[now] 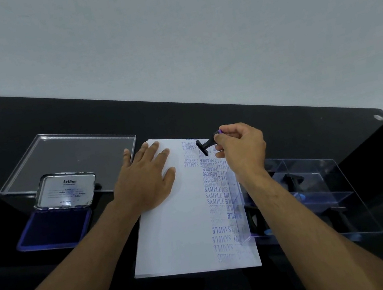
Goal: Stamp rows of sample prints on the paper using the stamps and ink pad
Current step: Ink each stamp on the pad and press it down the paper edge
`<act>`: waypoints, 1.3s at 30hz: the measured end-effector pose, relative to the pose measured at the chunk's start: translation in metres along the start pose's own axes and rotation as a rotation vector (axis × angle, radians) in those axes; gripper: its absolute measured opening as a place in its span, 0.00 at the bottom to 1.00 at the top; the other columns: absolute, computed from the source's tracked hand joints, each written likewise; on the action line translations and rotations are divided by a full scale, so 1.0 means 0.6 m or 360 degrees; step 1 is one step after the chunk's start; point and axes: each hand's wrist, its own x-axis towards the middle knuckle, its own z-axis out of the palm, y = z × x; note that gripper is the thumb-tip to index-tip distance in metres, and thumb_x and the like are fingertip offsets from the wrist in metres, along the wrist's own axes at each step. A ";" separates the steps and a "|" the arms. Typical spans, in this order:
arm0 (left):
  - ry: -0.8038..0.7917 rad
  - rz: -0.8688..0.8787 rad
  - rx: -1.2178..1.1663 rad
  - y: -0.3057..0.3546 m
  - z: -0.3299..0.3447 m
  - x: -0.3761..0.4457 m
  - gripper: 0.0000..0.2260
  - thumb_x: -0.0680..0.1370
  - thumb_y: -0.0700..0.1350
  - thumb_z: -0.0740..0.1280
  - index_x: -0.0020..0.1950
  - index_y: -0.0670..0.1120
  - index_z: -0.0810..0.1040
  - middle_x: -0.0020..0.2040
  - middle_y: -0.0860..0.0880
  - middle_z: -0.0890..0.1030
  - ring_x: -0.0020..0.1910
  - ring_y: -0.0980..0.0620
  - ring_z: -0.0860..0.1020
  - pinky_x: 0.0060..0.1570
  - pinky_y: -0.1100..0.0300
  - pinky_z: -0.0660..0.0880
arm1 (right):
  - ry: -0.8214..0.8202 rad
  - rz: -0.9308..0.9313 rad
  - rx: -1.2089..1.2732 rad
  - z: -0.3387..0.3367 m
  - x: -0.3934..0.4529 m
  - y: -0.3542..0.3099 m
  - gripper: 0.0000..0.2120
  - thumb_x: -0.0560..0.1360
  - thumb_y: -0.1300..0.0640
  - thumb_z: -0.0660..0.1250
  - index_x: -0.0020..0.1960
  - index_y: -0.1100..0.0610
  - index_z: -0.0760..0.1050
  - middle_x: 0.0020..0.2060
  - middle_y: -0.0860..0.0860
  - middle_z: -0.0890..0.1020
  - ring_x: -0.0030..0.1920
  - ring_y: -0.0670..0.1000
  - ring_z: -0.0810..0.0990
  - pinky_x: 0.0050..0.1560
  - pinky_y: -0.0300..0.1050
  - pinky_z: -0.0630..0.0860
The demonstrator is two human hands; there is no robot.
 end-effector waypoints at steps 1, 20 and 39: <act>0.0001 0.0001 -0.0006 0.000 0.000 0.000 0.35 0.77 0.65 0.39 0.79 0.52 0.62 0.81 0.48 0.60 0.81 0.46 0.55 0.77 0.36 0.50 | 0.0002 0.0000 0.0002 0.000 0.000 0.000 0.08 0.73 0.62 0.74 0.51 0.56 0.82 0.40 0.50 0.85 0.37 0.48 0.85 0.34 0.41 0.82; -0.0063 -0.0014 -0.0071 -0.004 -0.002 0.003 0.35 0.76 0.65 0.40 0.80 0.53 0.60 0.82 0.50 0.57 0.81 0.48 0.52 0.78 0.38 0.47 | -0.0008 -0.0011 0.0027 -0.001 -0.002 0.000 0.08 0.73 0.62 0.73 0.52 0.56 0.82 0.40 0.50 0.85 0.37 0.48 0.85 0.37 0.44 0.83; 0.0203 -0.0255 -0.0299 -0.161 -0.125 -0.218 0.27 0.81 0.60 0.51 0.76 0.49 0.68 0.78 0.47 0.66 0.78 0.48 0.60 0.78 0.49 0.56 | -0.0625 -0.0365 -0.0192 0.156 -0.180 -0.076 0.12 0.73 0.58 0.74 0.56 0.50 0.81 0.46 0.45 0.83 0.42 0.46 0.83 0.43 0.45 0.84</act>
